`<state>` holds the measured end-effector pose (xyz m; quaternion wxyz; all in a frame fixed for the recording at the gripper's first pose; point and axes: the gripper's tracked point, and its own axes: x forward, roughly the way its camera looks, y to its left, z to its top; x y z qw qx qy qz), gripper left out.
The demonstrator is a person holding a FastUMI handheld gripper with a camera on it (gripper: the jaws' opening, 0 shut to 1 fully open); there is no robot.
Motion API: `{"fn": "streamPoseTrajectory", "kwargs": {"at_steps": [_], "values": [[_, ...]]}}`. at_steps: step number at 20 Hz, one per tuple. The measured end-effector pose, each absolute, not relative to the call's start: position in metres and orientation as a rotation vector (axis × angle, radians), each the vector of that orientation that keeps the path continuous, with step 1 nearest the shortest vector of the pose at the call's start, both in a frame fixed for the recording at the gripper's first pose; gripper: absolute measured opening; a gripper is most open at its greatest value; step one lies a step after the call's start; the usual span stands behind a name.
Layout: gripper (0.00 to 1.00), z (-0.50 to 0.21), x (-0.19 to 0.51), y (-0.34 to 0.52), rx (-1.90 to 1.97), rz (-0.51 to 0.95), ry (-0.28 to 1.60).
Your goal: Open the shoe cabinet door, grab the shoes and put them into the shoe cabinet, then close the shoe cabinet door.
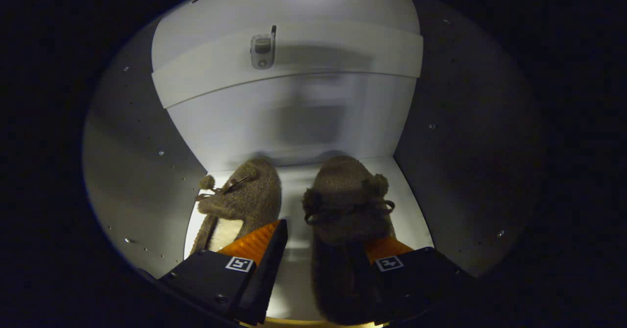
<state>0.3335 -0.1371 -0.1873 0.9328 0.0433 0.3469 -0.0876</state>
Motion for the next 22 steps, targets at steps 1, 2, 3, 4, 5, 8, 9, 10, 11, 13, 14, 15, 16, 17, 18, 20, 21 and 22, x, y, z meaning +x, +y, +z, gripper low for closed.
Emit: {"fn": "streamPoseTrajectory", "kwargs": {"at_steps": [1,2,3,4,5,8,9,10,11,13,14,15,16,17,18,20,21,22], "values": [[0.75,-0.179,0.329,-0.135,0.090,-0.182,0.686],[0.75,-0.171,0.322,-0.132,0.095,-0.176,0.663],[0.78,-0.162,0.315,-0.128,0.097,-0.172,0.640],[0.87,-0.152,0.306,-0.126,0.098,-0.169,0.618],[0.88,-0.141,0.297,-0.122,0.098,-0.164,0.595],[0.98,-0.105,0.262,-0.109,0.099,-0.147,0.493],[0.99,-0.090,0.247,-0.104,0.096,-0.140,0.460],[1.00,-0.081,0.233,-0.100,0.097,-0.135,0.435],[0.99,-0.073,0.216,-0.095,0.101,-0.127,0.417],[1.00,-0.056,0.182,-0.084,0.108,-0.103,0.378],[0.99,-0.047,0.166,-0.078,0.110,-0.086,0.356],[0.99,-0.040,0.149,-0.073,0.106,-0.065,0.334],[0.99,-0.033,0.131,-0.070,0.098,-0.051,0.310],[0.99,-0.025,0.115,-0.068,0.089,-0.037,0.284],[0.99,-0.018,0.099,-0.068,0.082,-0.031,0.260],[0.99,-0.008,0.065,-0.071,0.076,-0.025,0.227],[0.99,-0.002,0.051,-0.072,0.074,-0.022,0.214],[0.99,0.003,0.034,-0.076,0.074,-0.025,0.200]]}}
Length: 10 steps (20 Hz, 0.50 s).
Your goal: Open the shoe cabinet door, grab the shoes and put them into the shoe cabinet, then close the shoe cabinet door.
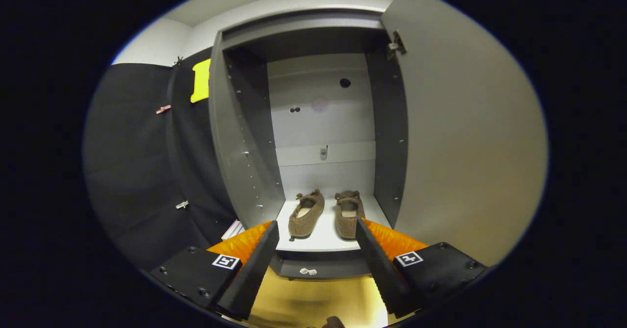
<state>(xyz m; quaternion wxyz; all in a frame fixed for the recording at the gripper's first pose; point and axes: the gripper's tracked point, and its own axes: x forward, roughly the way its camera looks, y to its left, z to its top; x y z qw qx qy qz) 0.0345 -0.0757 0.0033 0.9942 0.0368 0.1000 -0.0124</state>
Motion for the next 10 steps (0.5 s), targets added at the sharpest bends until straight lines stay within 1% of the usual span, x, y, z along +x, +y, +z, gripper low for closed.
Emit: {"fn": "streamPoseTrajectory", "kwargs": {"at_steps": [3,5,10], "values": [[0.99,0.024,-0.013,-0.085,0.076,-0.017,0.148],[0.99,0.034,-0.048,-0.089,0.075,0.013,0.123],[0.99,0.039,-0.120,-0.118,0.049,0.041,0.134]]}}
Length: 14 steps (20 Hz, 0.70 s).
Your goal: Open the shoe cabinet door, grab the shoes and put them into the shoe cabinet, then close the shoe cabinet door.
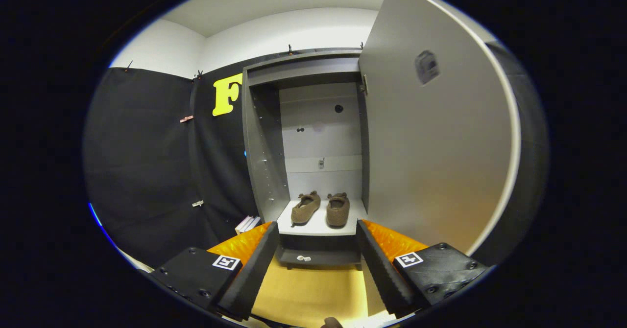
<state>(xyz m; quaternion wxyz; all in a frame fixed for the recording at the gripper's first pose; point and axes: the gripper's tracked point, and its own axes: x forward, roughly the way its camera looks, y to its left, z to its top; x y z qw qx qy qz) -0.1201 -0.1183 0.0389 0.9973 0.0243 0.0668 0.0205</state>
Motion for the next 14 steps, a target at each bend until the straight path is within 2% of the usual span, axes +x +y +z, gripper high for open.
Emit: {"fn": "streamPoseTrajectory", "kwargs": {"at_steps": [6,14], "values": [[0.99,0.048,-0.191,-0.158,0.031,0.074,0.122],[0.99,0.044,-0.221,-0.258,0.060,-0.048,0.114]]}}
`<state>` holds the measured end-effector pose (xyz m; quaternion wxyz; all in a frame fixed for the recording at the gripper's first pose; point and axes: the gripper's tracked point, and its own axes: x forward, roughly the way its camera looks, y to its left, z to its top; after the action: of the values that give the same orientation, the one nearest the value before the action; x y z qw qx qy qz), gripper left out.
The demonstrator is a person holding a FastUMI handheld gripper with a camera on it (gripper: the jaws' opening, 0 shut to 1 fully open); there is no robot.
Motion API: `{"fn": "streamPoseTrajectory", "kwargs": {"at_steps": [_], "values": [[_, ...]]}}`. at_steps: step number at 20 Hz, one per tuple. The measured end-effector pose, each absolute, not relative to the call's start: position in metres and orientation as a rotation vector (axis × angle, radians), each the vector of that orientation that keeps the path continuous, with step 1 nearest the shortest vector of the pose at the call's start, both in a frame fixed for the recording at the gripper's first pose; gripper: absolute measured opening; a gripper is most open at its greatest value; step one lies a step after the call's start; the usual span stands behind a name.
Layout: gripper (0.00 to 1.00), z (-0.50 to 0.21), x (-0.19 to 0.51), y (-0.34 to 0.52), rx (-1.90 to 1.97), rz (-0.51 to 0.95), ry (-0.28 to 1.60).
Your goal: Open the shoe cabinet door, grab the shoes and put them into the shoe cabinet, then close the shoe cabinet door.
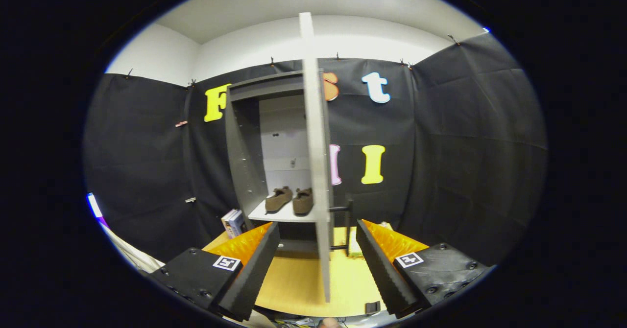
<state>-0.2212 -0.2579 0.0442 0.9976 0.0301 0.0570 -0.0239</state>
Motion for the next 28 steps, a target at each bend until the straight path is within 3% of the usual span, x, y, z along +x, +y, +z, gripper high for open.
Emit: {"fn": "streamPoseTrajectory", "kwargs": {"at_steps": [14,28], "values": [[0.99,0.009,-0.122,-0.359,0.103,-0.079,0.131],[0.97,0.006,-0.111,-0.302,0.066,-0.036,0.127]]}}
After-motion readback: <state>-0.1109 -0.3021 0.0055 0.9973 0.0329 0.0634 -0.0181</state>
